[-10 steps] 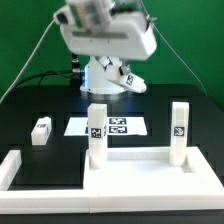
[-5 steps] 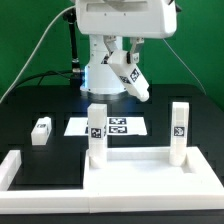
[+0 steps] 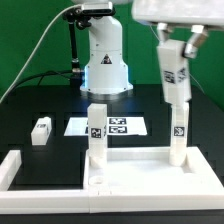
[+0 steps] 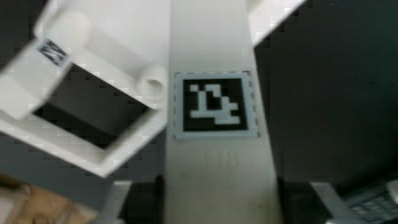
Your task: Assemble desk
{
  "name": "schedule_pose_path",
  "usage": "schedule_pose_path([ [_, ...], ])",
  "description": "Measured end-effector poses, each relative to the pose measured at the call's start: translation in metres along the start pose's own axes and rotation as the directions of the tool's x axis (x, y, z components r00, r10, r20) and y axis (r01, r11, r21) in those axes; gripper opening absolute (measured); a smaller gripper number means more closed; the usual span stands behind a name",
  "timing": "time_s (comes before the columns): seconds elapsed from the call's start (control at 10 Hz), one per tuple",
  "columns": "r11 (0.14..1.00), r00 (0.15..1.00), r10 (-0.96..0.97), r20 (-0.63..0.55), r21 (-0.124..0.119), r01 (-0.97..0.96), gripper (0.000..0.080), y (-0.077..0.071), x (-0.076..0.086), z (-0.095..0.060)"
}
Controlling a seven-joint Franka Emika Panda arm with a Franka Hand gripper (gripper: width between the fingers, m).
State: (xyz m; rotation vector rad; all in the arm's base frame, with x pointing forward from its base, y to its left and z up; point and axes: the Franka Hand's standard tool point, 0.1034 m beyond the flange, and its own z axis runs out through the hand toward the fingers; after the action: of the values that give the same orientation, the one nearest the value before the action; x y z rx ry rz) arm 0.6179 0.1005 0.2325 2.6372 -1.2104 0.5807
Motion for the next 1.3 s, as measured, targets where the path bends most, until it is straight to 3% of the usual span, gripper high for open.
schedule_pose_path([
  [0.1,1.0,0.997,0.018,-0.08,0.008,-0.018,0.0288,-0.013,-0.016,0.003],
  [0.2,1.0,0.996,-0.009,-0.084,0.01,0.01,0.0288,-0.015,-0.023,0.004],
  [0.4,1.0,0.998,0.003,-0.06,0.015,-0.002,0.0288,-0.016,-0.025,0.004],
  [0.5,1.0,0.997,0.004,-0.073,0.012,-0.003,0.0288,-0.016,-0.029,0.007],
  [0.6,0.999,0.994,-0.034,-0.104,-0.015,0.033,0.0288,-0.012,-0.039,0.022],
  [0.7,0.998,0.993,-0.055,-0.106,-0.022,0.053,0.0288,-0.014,-0.037,0.031],
  [0.9,0.998,0.991,-0.062,-0.123,-0.012,0.061,0.0288,-0.022,-0.025,0.036],
  [1.0,0.997,0.991,-0.067,-0.118,0.037,0.072,0.0288,-0.03,-0.026,0.036],
  [1.1,0.995,0.991,-0.072,-0.109,0.063,0.079,0.0288,-0.033,-0.032,0.037],
  [1.3,0.996,0.996,-0.059,-0.07,0.066,0.063,0.0288,-0.034,-0.037,0.037],
])
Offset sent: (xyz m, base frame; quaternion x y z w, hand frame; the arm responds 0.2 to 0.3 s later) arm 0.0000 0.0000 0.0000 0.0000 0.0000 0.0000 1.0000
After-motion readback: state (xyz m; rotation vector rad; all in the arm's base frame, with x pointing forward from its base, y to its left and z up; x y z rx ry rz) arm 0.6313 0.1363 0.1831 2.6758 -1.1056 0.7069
